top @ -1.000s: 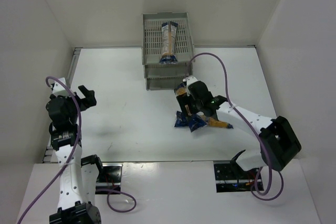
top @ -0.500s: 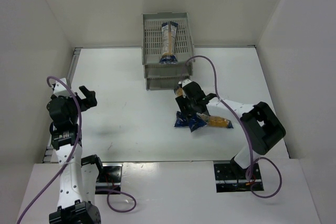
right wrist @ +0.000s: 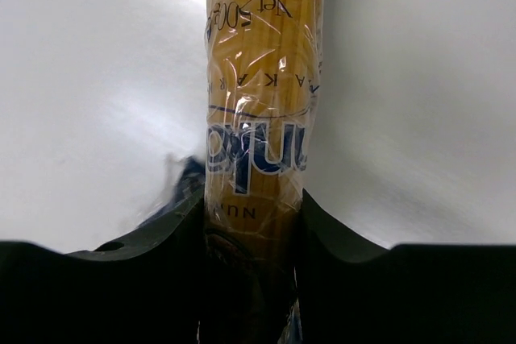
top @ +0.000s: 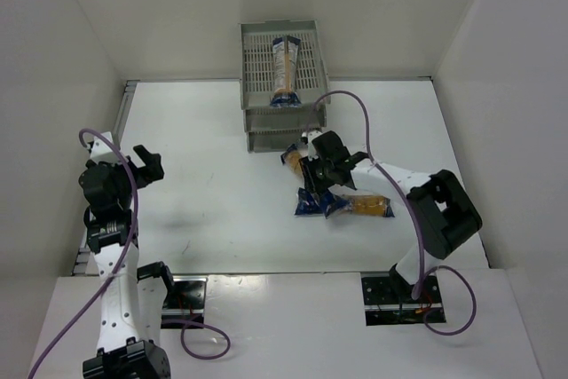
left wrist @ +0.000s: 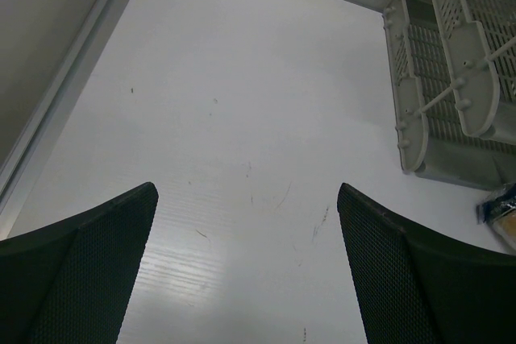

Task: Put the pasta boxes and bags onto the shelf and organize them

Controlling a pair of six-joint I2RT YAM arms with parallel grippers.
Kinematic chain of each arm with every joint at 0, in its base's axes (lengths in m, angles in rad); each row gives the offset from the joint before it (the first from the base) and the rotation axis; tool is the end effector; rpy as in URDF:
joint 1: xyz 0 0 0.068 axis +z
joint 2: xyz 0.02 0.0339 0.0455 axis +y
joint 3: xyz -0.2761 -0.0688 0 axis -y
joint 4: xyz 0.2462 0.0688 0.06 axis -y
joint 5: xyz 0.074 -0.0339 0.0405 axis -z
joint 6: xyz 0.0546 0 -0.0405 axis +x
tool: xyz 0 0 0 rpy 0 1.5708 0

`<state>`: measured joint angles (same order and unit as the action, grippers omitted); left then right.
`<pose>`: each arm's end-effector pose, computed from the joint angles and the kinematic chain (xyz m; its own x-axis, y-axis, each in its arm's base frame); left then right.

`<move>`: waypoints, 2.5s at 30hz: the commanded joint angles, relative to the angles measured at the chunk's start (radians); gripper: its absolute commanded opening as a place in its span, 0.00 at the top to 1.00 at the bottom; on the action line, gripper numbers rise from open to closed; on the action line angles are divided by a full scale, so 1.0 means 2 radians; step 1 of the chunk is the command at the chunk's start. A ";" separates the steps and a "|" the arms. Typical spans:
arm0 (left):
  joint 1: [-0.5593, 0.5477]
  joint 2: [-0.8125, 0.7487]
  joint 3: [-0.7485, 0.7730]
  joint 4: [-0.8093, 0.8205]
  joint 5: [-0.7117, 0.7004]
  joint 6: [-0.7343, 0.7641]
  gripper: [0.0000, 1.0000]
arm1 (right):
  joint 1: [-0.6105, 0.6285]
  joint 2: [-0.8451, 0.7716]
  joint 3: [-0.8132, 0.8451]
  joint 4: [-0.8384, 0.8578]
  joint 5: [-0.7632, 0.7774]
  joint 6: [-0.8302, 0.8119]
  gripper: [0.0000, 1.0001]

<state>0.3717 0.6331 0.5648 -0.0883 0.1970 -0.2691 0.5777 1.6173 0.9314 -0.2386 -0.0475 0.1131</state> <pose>0.1652 0.0529 0.3000 -0.0933 -0.3162 -0.9441 -0.2083 0.9334 -0.2920 0.2824 0.1872 0.1772 -0.7288 -0.3405 -0.5941 -0.4903 0.8651 0.1056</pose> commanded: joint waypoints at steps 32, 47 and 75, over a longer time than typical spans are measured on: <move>0.004 -0.039 -0.002 0.023 0.004 -0.010 0.01 | 0.003 -0.076 0.139 0.079 0.038 0.161 1.00; 0.004 -0.024 -0.006 0.032 0.013 -0.010 0.01 | 0.013 0.051 0.267 0.050 0.104 0.210 1.00; 0.004 -0.029 -0.011 0.036 0.009 -0.010 0.01 | 0.031 0.131 0.345 0.033 0.187 0.184 0.33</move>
<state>0.3725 0.5861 0.5495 -0.0734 0.2070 -0.2691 0.6323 1.9339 1.5787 -0.2760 0.3042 0.4927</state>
